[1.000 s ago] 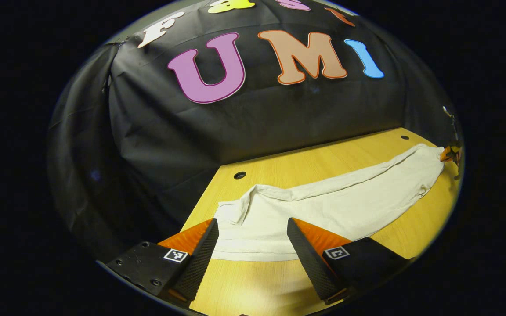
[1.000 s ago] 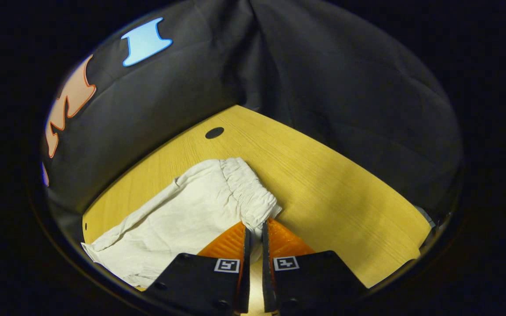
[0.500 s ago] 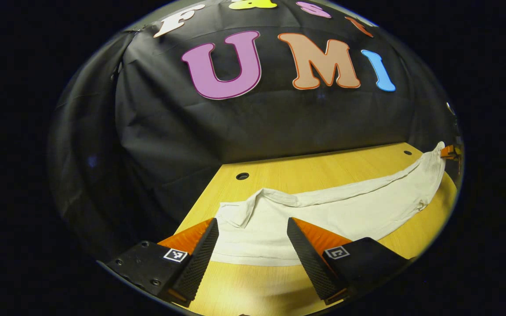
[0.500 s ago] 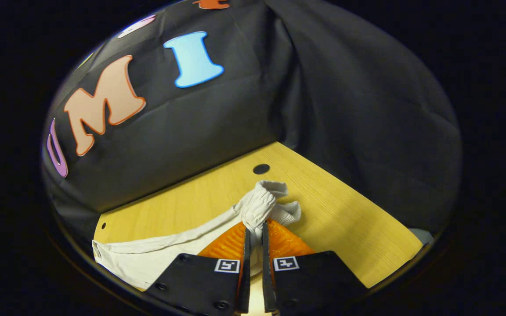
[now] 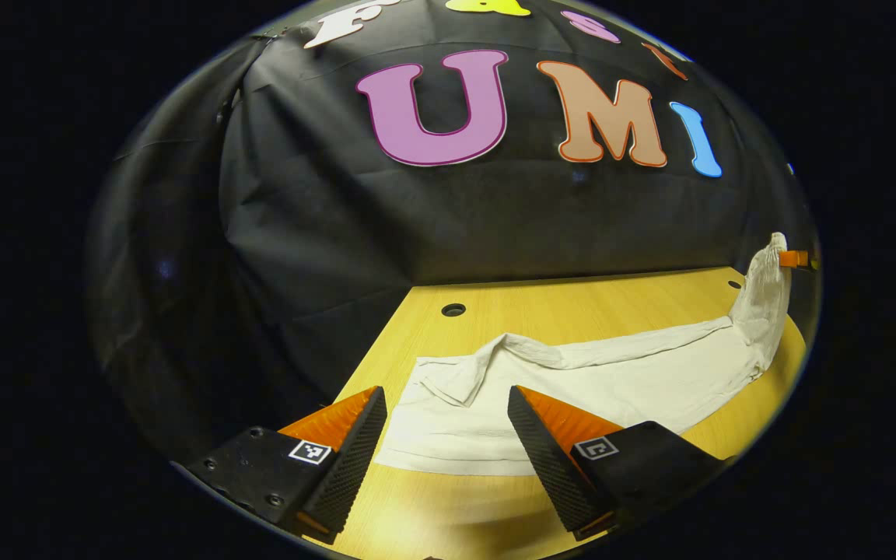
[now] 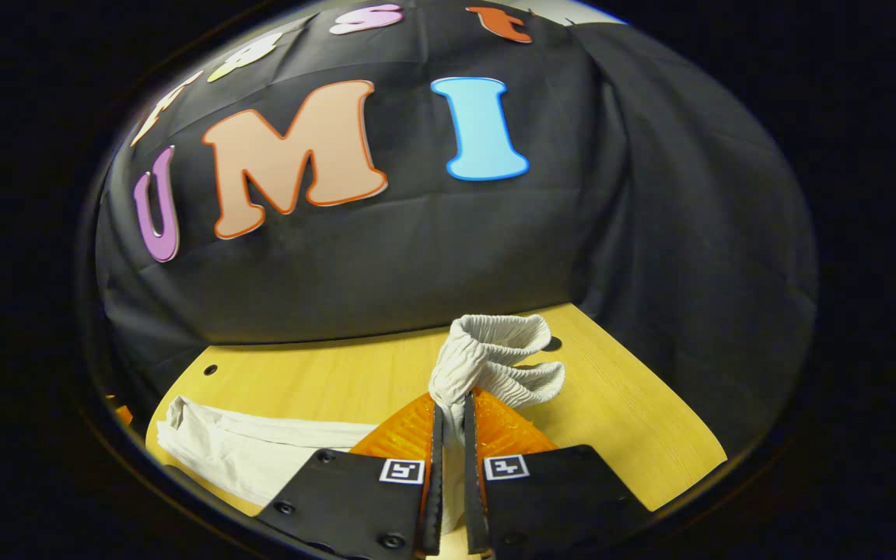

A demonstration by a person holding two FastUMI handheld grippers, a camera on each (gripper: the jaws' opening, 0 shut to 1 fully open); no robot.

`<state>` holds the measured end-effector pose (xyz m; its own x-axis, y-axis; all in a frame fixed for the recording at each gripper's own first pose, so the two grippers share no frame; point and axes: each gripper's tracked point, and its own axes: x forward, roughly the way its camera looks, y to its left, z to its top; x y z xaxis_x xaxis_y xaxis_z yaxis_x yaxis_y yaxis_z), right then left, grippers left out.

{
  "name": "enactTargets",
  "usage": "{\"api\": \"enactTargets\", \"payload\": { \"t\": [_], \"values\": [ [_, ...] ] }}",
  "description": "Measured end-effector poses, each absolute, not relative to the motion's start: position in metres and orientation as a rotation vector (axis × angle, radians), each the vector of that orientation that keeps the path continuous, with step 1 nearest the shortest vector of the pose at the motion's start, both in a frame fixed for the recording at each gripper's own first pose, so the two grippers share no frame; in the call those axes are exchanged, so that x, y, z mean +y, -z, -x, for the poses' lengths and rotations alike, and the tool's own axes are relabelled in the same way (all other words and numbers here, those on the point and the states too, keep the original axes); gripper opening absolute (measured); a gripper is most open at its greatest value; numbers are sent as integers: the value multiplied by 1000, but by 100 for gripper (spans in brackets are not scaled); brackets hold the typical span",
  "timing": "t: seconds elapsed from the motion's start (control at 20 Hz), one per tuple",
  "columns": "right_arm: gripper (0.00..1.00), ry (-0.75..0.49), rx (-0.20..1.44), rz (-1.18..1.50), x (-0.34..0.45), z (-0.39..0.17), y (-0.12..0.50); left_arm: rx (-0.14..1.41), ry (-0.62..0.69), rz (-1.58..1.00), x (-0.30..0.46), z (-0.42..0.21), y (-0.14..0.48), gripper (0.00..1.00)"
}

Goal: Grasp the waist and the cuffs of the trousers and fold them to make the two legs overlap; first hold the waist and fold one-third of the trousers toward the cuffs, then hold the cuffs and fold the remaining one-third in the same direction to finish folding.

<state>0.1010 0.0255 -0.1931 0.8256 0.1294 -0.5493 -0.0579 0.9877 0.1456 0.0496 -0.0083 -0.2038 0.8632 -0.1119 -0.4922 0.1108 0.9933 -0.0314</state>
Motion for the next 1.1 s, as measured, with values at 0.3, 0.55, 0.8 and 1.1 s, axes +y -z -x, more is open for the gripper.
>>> {"api": "enactTargets", "payload": {
  "t": [0.3, 0.55, 0.8, 1.1],
  "values": [
    [14, -256, 581, -57, 80, -86, 197, 531, 94, 1, 23, -47, 212, 96],
    [14, -384, 609, -3, 112, -75, 219, 552, 77, -2, 46, -43, 223, 97],
    [14, -511, 661, 103, 125, -71, 240, 582, 73, 21, 62, -42, 243, 96],
    [12, -570, 721, 217, 124, -70, 245, 635, 104, 62, 69, -45, 271, 97]
  ]
}}
